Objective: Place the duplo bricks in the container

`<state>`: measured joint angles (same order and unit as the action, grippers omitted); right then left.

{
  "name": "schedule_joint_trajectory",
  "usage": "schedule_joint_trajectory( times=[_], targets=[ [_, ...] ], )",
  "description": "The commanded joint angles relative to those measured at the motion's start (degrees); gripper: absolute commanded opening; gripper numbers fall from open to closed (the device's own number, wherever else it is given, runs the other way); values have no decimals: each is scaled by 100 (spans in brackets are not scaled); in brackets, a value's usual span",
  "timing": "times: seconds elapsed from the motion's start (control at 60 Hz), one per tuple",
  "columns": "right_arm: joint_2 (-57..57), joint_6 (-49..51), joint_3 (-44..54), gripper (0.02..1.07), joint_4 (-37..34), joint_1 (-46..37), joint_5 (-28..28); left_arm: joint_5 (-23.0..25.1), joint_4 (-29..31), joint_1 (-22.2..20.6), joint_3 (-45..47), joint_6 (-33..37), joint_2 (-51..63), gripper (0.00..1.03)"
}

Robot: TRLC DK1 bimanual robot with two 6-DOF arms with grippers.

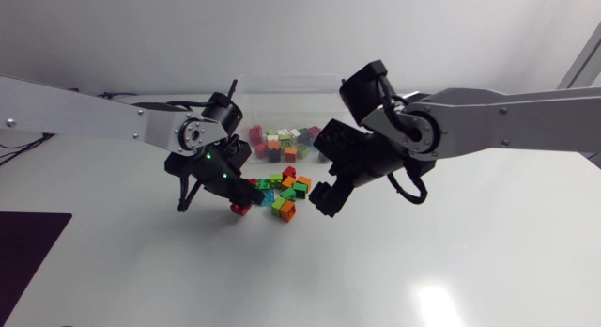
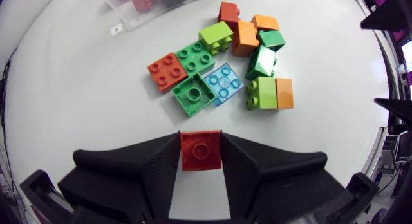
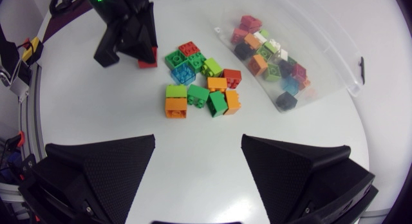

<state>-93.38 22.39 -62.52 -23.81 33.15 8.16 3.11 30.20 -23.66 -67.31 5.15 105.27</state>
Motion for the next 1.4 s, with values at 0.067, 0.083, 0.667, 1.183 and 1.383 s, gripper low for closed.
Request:
schedule_joint_trajectory(
  times=[0.067, 0.083, 0.667, 1.183, 1.383],
  targets=[
    [-584, 204, -234, 99, -71, 166, 89, 66, 118, 37, 245, 162, -358, 26],
    [-620, 213, -252, 99, -71, 192, 98, 66, 118, 46, 253, 188, -385, 26],
    [-1991, 292, -1394, 97, -370, 500, 89, 603, 197, 512, 280, 768, -1659, 26],
    [-2975, 169, -2458, 93, -959, 535, -122, 919, 364, 538, -151, 962, -1949, 26],
    [-3168, 143, -2730, 93, -1152, 544, -122, 981, 373, 547, -204, 997, -2055, 26]
  ],
)
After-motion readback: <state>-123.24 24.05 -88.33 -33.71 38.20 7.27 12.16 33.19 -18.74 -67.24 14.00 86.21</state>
